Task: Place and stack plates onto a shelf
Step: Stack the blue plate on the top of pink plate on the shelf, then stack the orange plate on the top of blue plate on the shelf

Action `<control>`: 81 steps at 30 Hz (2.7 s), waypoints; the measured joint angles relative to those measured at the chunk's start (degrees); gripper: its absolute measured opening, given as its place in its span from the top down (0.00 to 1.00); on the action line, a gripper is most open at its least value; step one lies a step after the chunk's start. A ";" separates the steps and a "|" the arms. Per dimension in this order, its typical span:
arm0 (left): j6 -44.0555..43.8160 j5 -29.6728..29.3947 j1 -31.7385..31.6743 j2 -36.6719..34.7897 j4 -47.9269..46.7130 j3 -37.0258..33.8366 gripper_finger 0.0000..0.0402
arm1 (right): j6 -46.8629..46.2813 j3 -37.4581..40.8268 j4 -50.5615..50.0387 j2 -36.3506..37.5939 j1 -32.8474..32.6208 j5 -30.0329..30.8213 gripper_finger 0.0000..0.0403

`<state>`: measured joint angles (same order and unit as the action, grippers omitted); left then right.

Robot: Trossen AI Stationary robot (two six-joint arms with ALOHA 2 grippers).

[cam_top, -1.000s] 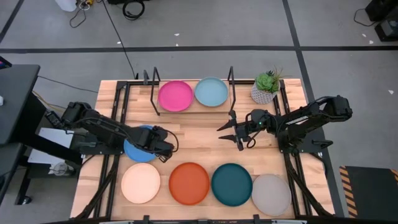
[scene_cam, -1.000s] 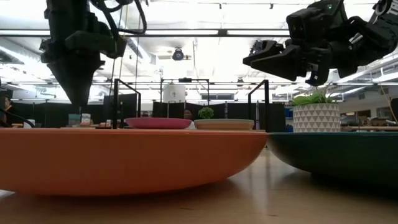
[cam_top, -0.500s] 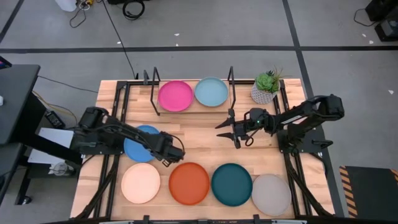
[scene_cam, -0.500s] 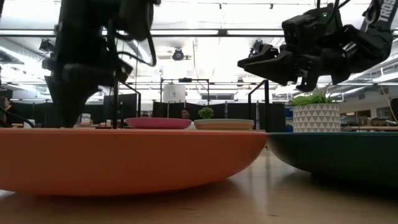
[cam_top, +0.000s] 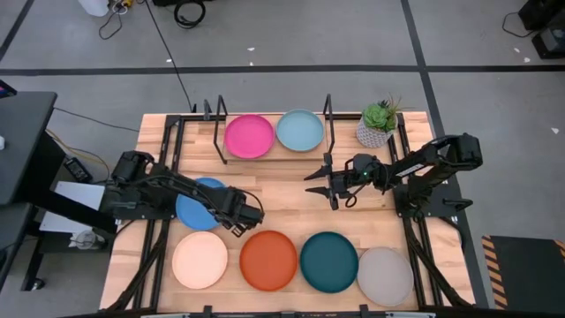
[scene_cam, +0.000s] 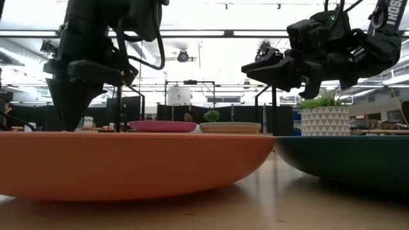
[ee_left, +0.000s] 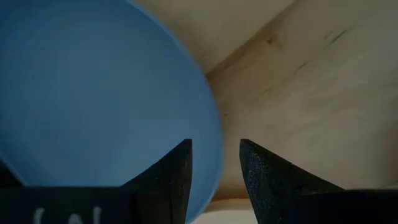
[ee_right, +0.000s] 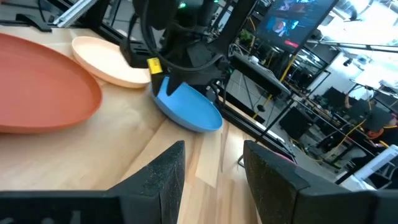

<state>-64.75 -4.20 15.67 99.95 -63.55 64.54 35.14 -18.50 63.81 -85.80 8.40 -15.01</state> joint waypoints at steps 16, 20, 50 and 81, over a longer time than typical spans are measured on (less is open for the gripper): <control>3.98 -3.60 0.47 3.96 0.39 -0.38 0.65 | -1.31 0.00 -1.03 0.00 -0.08 -0.04 0.58; 6.32 -3.48 0.47 5.69 -0.62 -0.47 0.65 | -1.97 0.02 -1.03 0.00 -0.09 -0.04 0.58; 47.64 -23.98 -9.77 -5.24 3.22 13.78 0.97 | -4.87 0.09 -0.87 0.02 -1.20 0.24 0.58; 79.77 -17.77 -32.04 -5.14 16.01 7.60 0.61 | -8.47 0.11 -4.76 0.04 -11.30 9.67 0.58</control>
<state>15.02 -21.96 -16.37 94.80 -47.54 72.14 26.67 -18.39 59.05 -85.76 -2.90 -5.34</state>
